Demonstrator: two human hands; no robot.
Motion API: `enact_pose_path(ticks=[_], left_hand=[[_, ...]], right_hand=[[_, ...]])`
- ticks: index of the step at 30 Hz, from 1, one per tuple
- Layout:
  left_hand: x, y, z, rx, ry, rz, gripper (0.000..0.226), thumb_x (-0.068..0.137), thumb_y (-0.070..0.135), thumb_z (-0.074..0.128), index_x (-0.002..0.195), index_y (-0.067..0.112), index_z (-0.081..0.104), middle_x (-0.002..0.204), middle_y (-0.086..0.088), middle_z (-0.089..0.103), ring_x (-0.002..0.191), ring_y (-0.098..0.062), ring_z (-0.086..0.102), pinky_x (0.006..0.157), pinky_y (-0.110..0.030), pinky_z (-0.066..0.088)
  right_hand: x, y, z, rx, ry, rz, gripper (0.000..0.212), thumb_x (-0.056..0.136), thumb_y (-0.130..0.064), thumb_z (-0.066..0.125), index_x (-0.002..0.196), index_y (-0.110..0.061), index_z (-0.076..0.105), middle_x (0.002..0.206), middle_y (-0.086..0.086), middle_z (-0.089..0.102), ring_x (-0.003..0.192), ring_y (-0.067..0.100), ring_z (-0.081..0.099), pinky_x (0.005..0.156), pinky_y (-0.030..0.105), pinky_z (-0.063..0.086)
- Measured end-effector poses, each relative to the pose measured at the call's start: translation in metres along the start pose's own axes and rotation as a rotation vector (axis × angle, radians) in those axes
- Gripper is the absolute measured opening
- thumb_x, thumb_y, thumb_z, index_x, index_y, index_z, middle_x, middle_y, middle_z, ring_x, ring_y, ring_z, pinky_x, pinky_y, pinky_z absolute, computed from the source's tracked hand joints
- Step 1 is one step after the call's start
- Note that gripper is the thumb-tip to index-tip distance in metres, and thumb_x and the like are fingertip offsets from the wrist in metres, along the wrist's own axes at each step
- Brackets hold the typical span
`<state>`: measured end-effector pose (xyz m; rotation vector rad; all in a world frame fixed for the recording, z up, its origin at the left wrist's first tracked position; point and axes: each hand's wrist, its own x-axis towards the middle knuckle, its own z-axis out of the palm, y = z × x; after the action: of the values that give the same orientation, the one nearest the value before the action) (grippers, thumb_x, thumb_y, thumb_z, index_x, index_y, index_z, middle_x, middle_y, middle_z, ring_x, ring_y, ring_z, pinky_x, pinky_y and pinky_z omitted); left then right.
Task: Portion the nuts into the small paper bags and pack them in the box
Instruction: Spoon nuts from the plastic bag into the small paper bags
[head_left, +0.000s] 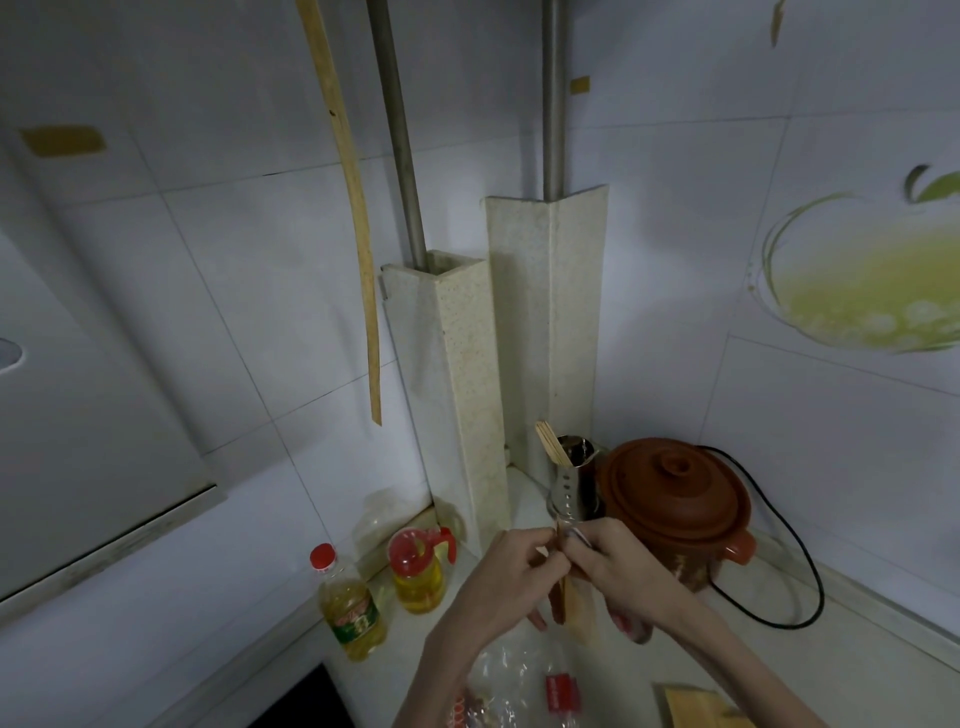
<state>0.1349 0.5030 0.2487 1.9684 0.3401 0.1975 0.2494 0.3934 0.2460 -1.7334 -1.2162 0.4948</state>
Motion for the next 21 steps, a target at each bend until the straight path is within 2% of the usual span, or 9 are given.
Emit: enact_pose_path(ticks=[3, 5, 7, 10, 14, 16, 18, 21], left_hand=[[0.001, 0.000, 0.000, 0.025, -0.009, 0.011, 0.032, 0.091, 0.043, 0.050, 0.066, 0.031, 0.066, 0.050, -0.004, 0.062, 0.042, -0.015, 0.059, 0.044, -0.025, 0.049], [0.001, -0.006, 0.001, 0.086, 0.048, 0.020, 0.036, 0.087, 0.040, 0.052, 0.053, 0.026, 0.056, 0.039, 0.001, 0.051, 0.034, -0.008, 0.046, 0.043, -0.025, 0.038], [0.003, -0.013, 0.004, 0.156, 0.118, 0.020, 0.034, 0.077, 0.036, 0.054, 0.047, 0.022, 0.044, 0.037, 0.004, 0.039, 0.035, -0.004, 0.033, 0.044, -0.027, 0.028], [0.005, -0.021, 0.008, 0.352, 0.163, 0.014, 0.033, 0.070, 0.044, 0.051, 0.047, 0.023, 0.040, 0.039, 0.005, 0.034, 0.040, -0.008, 0.029, 0.043, -0.020, 0.018], [0.006, -0.032, 0.011, 0.588, 0.212, 0.026, 0.023, 0.073, 0.050, 0.046, 0.056, 0.036, 0.048, 0.050, 0.017, 0.050, 0.045, -0.005, 0.044, 0.040, -0.017, 0.025], [0.007, -0.038, 0.012, 0.678, 0.301, -0.006, 0.034, 0.082, 0.047, 0.049, 0.055, 0.026, 0.047, 0.046, 0.004, 0.045, 0.046, -0.009, 0.042, 0.043, -0.018, 0.023], [0.008, -0.041, 0.013, 0.726, 0.323, -0.035, 0.039, 0.087, 0.047, 0.051, 0.058, 0.022, 0.046, 0.047, 0.004, 0.040, 0.051, -0.009, 0.042, 0.046, -0.024, 0.026], [0.006, -0.038, 0.015, 0.668, 0.249, -0.014, 0.030, 0.084, 0.046, 0.056, 0.067, 0.022, 0.049, 0.050, 0.004, 0.043, 0.056, -0.013, 0.049, 0.045, -0.020, 0.025]], right_hand=[[-0.002, -0.001, 0.001, 0.089, -0.015, 0.041, 0.038, 0.093, -0.001, 0.047, 0.056, -0.010, 0.043, 0.050, -0.003, 0.034, 0.045, 0.003, 0.029, 0.047, 0.017, 0.025], [-0.003, -0.001, 0.001, 0.100, -0.016, 0.052, 0.039, 0.092, 0.002, 0.047, 0.055, -0.010, 0.041, 0.049, -0.004, 0.033, 0.044, 0.002, 0.028, 0.047, 0.015, 0.024], [-0.004, 0.000, 0.003, 0.035, -0.017, 0.050, 0.043, 0.089, 0.002, 0.049, 0.053, -0.016, 0.037, 0.049, -0.007, 0.030, 0.045, 0.002, 0.026, 0.047, 0.016, 0.023], [-0.004, 0.004, 0.004, -0.105, -0.019, 0.058, 0.045, 0.086, -0.004, 0.053, 0.050, -0.021, 0.031, 0.047, -0.009, 0.028, 0.044, 0.003, 0.028, 0.048, 0.017, 0.022], [-0.004, 0.012, 0.005, -0.530, -0.033, 0.051, 0.038, 0.087, -0.028, 0.052, 0.052, -0.021, 0.037, 0.049, -0.006, 0.038, 0.044, 0.008, 0.037, 0.046, 0.023, 0.023], [-0.005, 0.015, 0.008, -0.683, -0.029, 0.046, 0.034, 0.089, -0.036, 0.048, 0.060, -0.020, 0.043, 0.057, -0.005, 0.044, 0.050, 0.008, 0.040, 0.043, 0.021, 0.022], [-0.005, 0.018, 0.011, -0.714, -0.039, 0.053, 0.035, 0.090, -0.040, 0.047, 0.059, -0.022, 0.042, 0.056, -0.006, 0.043, 0.047, 0.008, 0.039, 0.040, 0.019, 0.023], [-0.003, 0.019, 0.011, -0.599, -0.031, 0.081, 0.036, 0.087, -0.037, 0.050, 0.056, -0.019, 0.047, 0.052, -0.005, 0.045, 0.041, 0.006, 0.038, 0.042, 0.020, 0.028]])
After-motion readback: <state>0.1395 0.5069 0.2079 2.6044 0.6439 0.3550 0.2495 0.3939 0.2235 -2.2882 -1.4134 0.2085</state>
